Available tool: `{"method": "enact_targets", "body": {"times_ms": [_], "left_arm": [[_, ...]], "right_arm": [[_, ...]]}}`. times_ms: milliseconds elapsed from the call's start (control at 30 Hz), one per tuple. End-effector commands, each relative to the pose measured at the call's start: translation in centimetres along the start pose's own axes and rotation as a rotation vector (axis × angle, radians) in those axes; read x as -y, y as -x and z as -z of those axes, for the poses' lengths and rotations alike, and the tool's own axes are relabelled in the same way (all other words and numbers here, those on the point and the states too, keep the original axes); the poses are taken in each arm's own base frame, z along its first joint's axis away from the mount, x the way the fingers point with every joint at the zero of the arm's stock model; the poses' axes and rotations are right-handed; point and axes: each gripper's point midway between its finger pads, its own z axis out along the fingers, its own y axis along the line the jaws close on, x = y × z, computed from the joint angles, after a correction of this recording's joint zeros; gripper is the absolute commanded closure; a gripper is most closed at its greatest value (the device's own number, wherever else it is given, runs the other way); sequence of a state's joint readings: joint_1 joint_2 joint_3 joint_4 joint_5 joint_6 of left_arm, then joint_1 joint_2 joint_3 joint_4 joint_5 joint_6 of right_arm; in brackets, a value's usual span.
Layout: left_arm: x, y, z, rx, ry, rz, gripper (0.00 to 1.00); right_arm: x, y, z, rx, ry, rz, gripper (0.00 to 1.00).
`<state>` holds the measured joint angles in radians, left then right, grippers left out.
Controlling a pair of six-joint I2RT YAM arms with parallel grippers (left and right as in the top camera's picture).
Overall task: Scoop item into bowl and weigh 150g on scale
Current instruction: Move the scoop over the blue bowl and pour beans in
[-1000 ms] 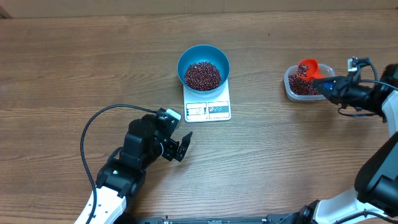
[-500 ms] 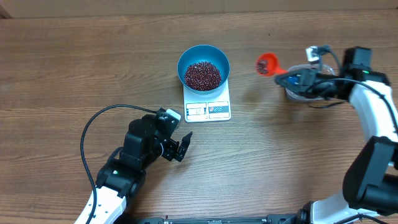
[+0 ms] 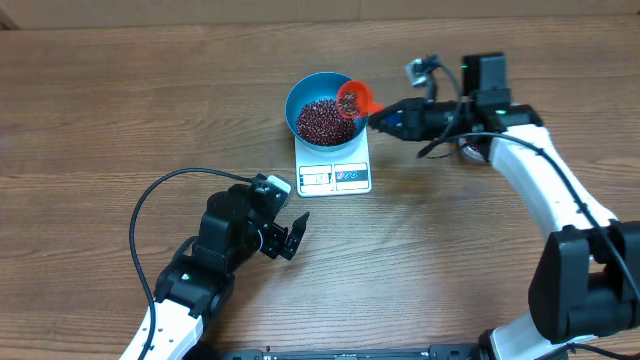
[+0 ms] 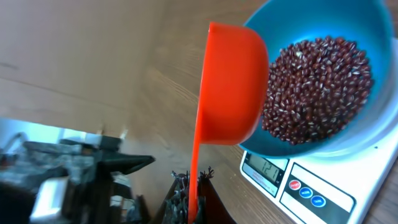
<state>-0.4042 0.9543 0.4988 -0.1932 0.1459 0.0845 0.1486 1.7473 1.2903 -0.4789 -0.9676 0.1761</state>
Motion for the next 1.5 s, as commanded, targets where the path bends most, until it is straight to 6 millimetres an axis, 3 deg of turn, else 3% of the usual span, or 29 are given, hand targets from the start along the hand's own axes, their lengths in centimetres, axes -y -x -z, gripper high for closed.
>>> {"method": "enact_targets", "body": {"times_ms": [0,367,767,967,1467], "left_arm": [[0.2,-0.3,-0.1,-0.005,-0.01,0.002,0.0],[0.2,-0.3,-0.1,-0.005,-0.01,0.002,0.01],[0.2,-0.3,-0.1,-0.005,-0.01,0.002,0.0],[0.2,-0.3,-0.1,-0.005,-0.01,0.002,0.0],[0.2,-0.3,-0.1,-0.005,-0.01,0.002,0.0]], "right_arm": [[-0.8,2.2,-0.4,0.066,-0.145,0.065,0.96],[-0.3,2.8,-3.0,0.09,-0.475,0.282,0.96],[-1.4,3.4,-3.1,0.069,-0.839,0.602,0.96],[-2.2,3.5,-2.2,0.068,-1.091,0.771,0.96],[-3.2,3.1,-2.4,0.057,-1.139,0.833,0.96]]}}
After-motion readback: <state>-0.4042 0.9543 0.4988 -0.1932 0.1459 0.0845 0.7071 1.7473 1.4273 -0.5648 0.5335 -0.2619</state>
